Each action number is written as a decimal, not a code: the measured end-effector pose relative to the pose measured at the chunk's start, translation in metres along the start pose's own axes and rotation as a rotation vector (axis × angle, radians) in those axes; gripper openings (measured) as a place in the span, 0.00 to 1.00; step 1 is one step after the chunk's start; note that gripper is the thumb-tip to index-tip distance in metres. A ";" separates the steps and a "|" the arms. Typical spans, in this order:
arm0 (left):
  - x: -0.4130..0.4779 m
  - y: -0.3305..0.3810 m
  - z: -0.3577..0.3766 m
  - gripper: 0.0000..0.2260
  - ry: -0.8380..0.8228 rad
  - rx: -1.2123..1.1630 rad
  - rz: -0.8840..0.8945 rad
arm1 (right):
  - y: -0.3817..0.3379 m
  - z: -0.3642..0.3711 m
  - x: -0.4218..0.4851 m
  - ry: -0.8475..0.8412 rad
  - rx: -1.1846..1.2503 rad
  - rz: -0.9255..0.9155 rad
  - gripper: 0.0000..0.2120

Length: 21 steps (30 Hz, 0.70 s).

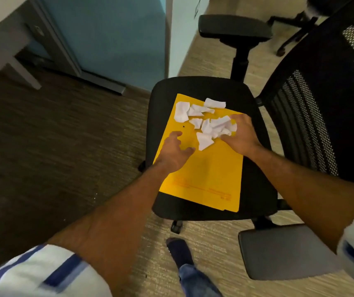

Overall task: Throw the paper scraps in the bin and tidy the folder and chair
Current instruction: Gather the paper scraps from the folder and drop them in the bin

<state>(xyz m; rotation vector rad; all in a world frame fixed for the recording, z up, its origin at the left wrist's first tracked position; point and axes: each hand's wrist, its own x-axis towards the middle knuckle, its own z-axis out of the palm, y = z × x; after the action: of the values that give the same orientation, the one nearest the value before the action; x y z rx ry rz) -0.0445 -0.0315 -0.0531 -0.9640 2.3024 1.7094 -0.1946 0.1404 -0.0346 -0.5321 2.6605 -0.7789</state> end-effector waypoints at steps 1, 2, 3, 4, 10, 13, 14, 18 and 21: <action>0.006 0.003 0.006 0.32 0.002 0.022 0.012 | 0.002 -0.002 0.008 -0.004 0.010 0.008 0.34; 0.011 0.006 0.012 0.33 0.001 0.046 0.022 | 0.002 -0.004 0.015 -0.013 0.020 0.022 0.35; 0.015 0.009 0.017 0.33 -0.003 0.068 0.027 | 0.003 -0.004 0.021 -0.022 0.025 0.031 0.36; 0.019 0.010 0.022 0.34 -0.010 0.083 0.030 | 0.002 -0.005 0.027 -0.033 0.026 0.036 0.37; 0.033 0.016 0.049 0.35 0.029 0.065 0.055 | 0.003 0.004 0.043 -0.138 0.016 0.110 0.36; 0.034 0.018 0.055 0.35 0.070 -0.115 0.021 | 0.006 0.010 0.037 -0.196 0.007 0.111 0.33; 0.033 0.018 0.057 0.34 0.081 -0.170 0.015 | 0.008 0.012 0.034 -0.204 0.033 0.110 0.32; 0.027 0.014 0.060 0.33 0.105 -0.330 -0.011 | 0.011 0.021 0.017 -0.203 0.219 0.110 0.25; 0.022 0.011 0.059 0.32 0.079 -0.469 -0.105 | 0.006 0.031 0.004 -0.212 0.436 0.173 0.21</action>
<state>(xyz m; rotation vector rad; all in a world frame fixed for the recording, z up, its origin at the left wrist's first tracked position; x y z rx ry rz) -0.0836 0.0136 -0.0752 -1.2195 1.8821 2.2514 -0.1875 0.1297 -0.0641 -0.2491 2.2149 -1.1359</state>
